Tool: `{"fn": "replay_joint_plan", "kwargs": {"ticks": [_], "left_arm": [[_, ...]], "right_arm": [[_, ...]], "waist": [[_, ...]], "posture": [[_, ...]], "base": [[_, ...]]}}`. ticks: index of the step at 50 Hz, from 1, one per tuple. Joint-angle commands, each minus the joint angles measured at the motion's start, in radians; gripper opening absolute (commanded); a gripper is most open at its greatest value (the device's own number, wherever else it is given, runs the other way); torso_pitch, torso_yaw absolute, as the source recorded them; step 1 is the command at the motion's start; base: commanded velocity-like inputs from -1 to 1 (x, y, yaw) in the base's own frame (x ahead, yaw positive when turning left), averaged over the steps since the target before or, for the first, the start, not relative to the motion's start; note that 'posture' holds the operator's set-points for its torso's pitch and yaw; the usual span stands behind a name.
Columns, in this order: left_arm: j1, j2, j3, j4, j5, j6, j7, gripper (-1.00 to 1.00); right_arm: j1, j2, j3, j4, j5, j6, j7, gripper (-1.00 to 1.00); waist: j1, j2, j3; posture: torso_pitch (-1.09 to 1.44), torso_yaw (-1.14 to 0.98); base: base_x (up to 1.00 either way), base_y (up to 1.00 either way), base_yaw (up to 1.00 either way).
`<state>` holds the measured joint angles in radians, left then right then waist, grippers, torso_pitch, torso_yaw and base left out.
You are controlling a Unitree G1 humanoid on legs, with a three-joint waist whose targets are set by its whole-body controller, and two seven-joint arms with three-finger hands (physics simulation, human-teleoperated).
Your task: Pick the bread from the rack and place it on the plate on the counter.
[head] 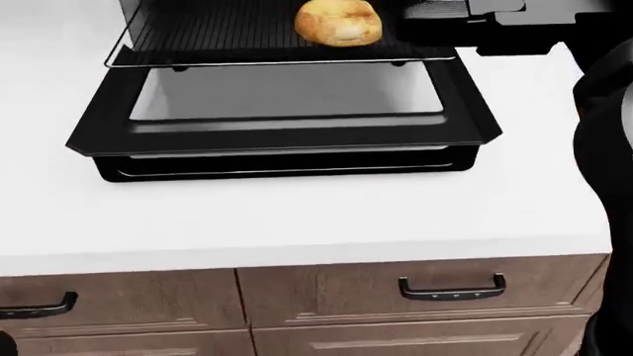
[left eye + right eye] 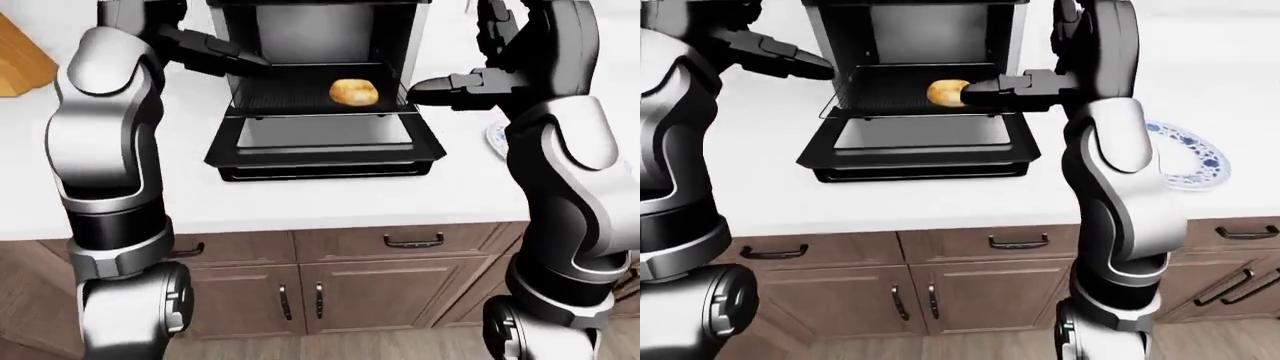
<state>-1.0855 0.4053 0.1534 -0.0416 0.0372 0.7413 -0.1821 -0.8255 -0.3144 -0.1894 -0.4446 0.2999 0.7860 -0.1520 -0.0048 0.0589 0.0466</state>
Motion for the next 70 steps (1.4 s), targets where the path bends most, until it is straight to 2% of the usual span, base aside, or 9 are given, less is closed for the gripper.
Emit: {"fn": "replay_joint_plan", "kwargs": {"ticks": [1, 2, 5, 7, 10, 13, 22, 44, 70], "left_arm": [[-0.026, 0.007, 0.01, -0.023, 0.001, -0.025, 0.004, 1.0], [-0.026, 0.008, 0.009, -0.022, 0.002, -0.026, 0.004, 1.0], [-0.031, 0.009, 0.009, -0.015, 0.001, -0.029, 0.006, 1.0], [-0.033, 0.01, 0.01, -0.016, -0.001, -0.027, 0.006, 1.0], [-0.027, 0.012, 0.011, -0.026, -0.001, -0.023, 0.006, 1.0], [-0.027, 0.013, 0.01, -0.025, -0.002, -0.024, 0.005, 1.0], [-0.025, 0.014, 0.013, -0.035, -0.003, -0.015, 0.006, 1.0], [-0.014, 0.036, 0.019, -0.056, 0.0, -0.003, -0.001, 1.0], [-0.009, 0.058, 0.033, -0.093, -0.009, 0.034, -0.003, 1.0]], "right_arm": [[-0.021, -0.007, -0.009, -0.019, 0.001, -0.03, -0.006, 1.0], [-0.024, -0.007, -0.012, -0.013, 0.002, -0.036, -0.011, 1.0], [-0.025, -0.008, -0.013, -0.006, 0.007, -0.039, -0.02, 1.0], [-0.03, -0.014, -0.006, -0.007, 0.006, -0.043, -0.019, 1.0], [-0.029, -0.016, -0.009, -0.013, 0.007, -0.045, -0.019, 1.0], [-0.027, -0.018, -0.012, -0.021, 0.009, -0.043, -0.023, 1.0], [-0.03, -0.021, -0.022, -0.014, 0.025, -0.049, -0.041, 1.0], [-0.168, -0.089, 0.045, -0.009, -0.056, 0.134, 0.089, 1.0], [-0.353, 0.068, 0.136, 0.293, -0.417, 0.232, 0.341, 1.0]], "waist": [[-0.008, 0.023, -0.039], [-0.002, 0.006, -0.014], [0.002, 0.015, -0.051], [0.003, 0.008, -0.038], [0.009, -0.039, -0.003], [0.024, -0.117, -0.011], [0.017, -0.076, -0.018], [0.015, -0.078, -0.006], [0.018, -0.067, -0.005]], "posture": [[0.0, 0.0], [0.0, 0.0], [0.0, 0.0], [0.0, 0.0], [0.0, 0.0], [0.0, 0.0], [0.0, 0.0], [0.0, 0.0], [0.0, 0.0]], "base": [[0.3, -0.03, 0.0], [0.16, -0.09, 0.0], [0.02, -0.21, 0.0], [0.0, -0.11, 0.0], [0.0, 0.0, 0.0], [0.0, 0.0, 0.0], [0.0, 0.0, 0.0], [0.0, 0.0, 0.0], [0.0, 0.0, 0.0]]}}
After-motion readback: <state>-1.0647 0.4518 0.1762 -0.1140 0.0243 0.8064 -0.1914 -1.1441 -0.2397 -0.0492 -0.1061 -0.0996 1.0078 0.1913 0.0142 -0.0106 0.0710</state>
